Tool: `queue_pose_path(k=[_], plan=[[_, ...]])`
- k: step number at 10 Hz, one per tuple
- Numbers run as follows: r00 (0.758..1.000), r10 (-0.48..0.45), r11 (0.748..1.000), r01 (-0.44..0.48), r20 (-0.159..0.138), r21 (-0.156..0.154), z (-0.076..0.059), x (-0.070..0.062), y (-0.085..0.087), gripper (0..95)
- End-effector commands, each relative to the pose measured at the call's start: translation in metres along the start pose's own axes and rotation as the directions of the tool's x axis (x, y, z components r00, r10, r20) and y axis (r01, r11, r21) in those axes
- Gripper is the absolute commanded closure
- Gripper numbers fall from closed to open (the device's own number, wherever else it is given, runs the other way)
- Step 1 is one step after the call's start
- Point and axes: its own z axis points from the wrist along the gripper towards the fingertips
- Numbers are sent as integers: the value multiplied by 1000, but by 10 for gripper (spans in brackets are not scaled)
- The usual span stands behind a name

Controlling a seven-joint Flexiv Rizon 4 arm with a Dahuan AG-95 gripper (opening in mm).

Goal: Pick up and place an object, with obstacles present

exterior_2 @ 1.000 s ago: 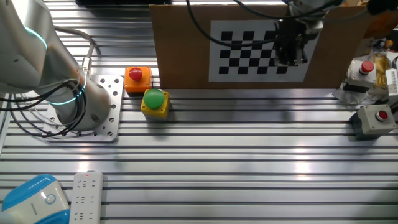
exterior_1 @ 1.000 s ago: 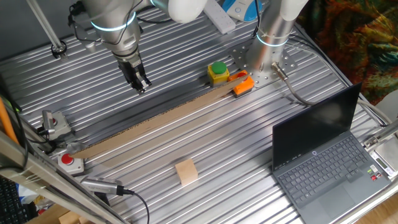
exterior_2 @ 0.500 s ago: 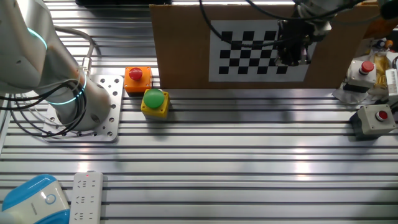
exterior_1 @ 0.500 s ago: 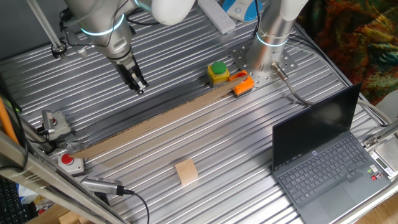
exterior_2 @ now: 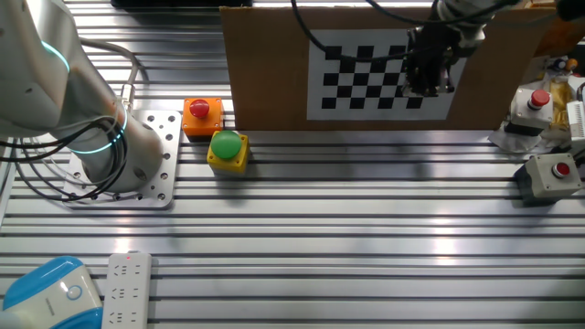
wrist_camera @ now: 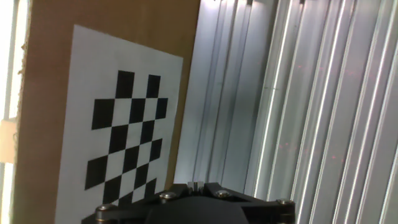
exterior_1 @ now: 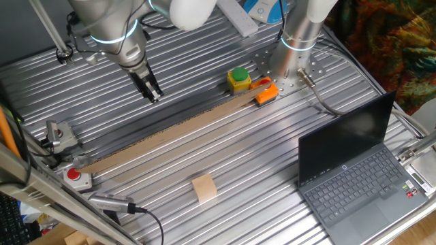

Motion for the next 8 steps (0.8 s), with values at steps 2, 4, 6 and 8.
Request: queue_pose_path(k=[2,4,6,8], plan=[[999,32,999,-32,19,23,0,1,-1,950],[998,51,998,-52,26,28,0,1,-1,950],[998,56,998,-57,31,34,0,1,-1,950],[998,49,998,-50,33,39,0,1,-1,950]])
